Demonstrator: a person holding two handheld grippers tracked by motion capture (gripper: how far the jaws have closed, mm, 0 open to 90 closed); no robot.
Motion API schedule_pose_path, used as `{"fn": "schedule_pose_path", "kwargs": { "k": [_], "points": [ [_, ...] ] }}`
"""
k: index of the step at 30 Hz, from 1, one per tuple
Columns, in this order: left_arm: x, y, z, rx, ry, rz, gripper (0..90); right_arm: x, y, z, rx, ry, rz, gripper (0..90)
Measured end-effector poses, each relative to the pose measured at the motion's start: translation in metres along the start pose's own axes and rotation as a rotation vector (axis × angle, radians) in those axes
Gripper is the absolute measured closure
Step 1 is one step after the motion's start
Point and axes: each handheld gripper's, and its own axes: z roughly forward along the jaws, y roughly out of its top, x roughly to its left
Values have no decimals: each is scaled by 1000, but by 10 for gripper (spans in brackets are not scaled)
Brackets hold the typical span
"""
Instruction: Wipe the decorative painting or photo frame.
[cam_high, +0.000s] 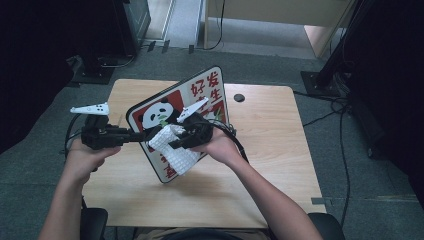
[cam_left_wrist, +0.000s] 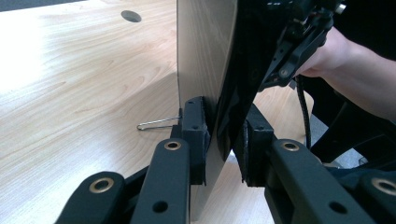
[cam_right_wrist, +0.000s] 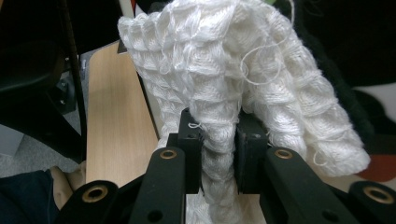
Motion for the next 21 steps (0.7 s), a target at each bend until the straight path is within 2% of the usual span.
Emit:
{"fn": "schedule_pose_path", "kwargs": {
  "k": [9, 21],
  "points": [
    [0, 0, 0, -2, -3, -1, 759, -2, -13, 8, 3, 14, -5, 763],
    [0, 0, 0, -4, -4, -1, 758, -4, -30, 20, 36, 27, 7, 763]
  ]
}}
